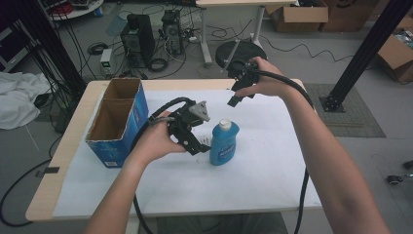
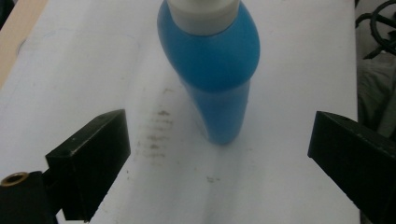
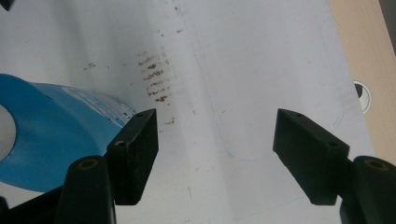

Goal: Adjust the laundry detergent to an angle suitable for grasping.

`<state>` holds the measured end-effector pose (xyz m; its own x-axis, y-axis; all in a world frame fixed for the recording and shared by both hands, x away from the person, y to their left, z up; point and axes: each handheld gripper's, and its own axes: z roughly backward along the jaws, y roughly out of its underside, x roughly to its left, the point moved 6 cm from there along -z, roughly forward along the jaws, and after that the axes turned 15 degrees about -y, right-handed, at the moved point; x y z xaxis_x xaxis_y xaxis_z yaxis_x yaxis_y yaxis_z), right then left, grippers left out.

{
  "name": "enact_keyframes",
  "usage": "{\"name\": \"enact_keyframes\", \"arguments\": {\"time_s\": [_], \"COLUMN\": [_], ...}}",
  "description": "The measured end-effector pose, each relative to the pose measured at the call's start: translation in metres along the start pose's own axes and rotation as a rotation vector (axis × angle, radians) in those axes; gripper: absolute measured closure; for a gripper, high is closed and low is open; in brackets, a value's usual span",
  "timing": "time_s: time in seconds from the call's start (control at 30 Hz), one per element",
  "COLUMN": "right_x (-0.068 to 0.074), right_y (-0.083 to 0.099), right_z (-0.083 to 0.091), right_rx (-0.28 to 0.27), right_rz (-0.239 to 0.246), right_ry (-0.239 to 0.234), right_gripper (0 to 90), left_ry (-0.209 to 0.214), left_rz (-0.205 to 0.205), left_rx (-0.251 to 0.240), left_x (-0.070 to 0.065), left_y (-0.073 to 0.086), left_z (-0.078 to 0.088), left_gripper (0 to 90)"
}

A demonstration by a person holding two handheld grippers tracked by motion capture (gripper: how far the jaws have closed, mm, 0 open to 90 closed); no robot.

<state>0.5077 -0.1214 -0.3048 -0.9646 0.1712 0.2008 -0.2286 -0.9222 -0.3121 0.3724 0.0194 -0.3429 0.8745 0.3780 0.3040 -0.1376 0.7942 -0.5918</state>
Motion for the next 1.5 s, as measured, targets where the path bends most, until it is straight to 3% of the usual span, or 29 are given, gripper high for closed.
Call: {"name": "enact_keyframes", "arguments": {"time_s": [0.47, 0.63, 0.77, 0.87, 1.17, 1.27, 1.5], "right_x": [-0.001, -0.001, -0.001, -0.001, -0.002, -0.002, -0.002], "right_y": [0.0, 0.0, 0.0, 0.0, 0.001, 0.002, 0.002], "right_z": [-0.002, -0.002, -0.002, -0.003, -0.003, -0.003, -0.003], "right_rx": [0.006, 0.007, 0.007, 0.01, 0.011, 0.011, 0.009], "right_rz": [-0.002, -0.003, -0.004, -0.003, -0.007, -0.005, -0.006], "right_ry": [-0.001, 0.0, -0.001, 0.0, 0.0, -0.001, -0.001], "right_gripper": [31.4, 31.4, 31.4, 31.4, 31.4, 31.4, 31.4], "left_ry": [-0.005, -0.014, -0.028, -0.055, -0.082, -0.091, -0.1], "left_rz": [0.047, 0.083, 0.092, 0.131, 0.154, 0.191, 0.208], "left_rx": [-0.032, -0.059, -0.061, -0.098, -0.113, -0.142, -0.187], "left_x": [-0.011, -0.015, -0.017, -0.018, -0.021, -0.021, -0.023], "left_y": [0.005, 0.006, 0.007, 0.006, 0.004, 0.001, 0.0], "left_z": [-0.031, -0.04, -0.046, -0.052, -0.063, -0.066, -0.068], "left_gripper": [5.2, 5.3, 5.2, 5.4, 6.4, 8.5, 15.8]}}
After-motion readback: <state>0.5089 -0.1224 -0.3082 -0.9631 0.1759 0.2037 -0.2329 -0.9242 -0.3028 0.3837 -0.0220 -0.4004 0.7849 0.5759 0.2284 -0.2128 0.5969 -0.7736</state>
